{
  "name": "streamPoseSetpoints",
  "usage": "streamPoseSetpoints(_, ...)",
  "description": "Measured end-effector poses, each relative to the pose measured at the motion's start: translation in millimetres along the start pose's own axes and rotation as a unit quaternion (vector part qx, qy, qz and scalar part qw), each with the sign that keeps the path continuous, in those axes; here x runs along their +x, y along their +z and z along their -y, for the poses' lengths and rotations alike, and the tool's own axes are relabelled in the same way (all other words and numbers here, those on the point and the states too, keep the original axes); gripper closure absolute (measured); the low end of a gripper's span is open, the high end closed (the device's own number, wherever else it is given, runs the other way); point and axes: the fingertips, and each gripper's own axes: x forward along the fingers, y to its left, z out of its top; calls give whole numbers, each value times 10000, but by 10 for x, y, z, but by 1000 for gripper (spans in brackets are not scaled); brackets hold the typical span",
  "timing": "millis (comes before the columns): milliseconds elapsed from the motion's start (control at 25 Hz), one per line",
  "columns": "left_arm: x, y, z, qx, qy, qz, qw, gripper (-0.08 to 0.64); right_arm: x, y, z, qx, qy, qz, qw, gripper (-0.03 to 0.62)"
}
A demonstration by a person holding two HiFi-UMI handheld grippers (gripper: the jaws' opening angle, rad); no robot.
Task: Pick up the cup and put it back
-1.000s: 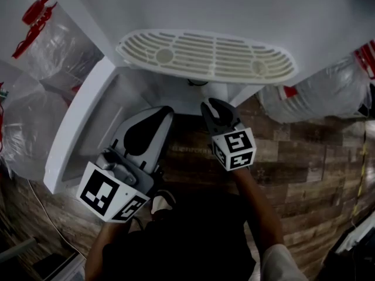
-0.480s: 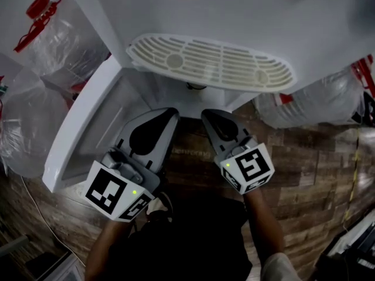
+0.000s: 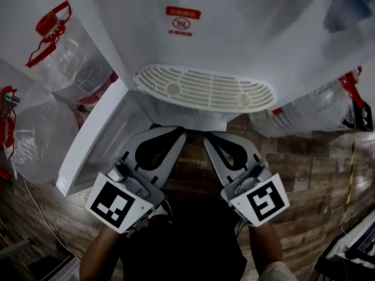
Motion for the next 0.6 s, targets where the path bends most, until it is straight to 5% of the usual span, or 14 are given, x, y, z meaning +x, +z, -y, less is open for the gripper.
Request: streamPoseSetpoints(600, -48, 961, 318, 236, -110, 1, 9997, 552, -303, 1218, -179, 103, -25, 389, 9992, 569)
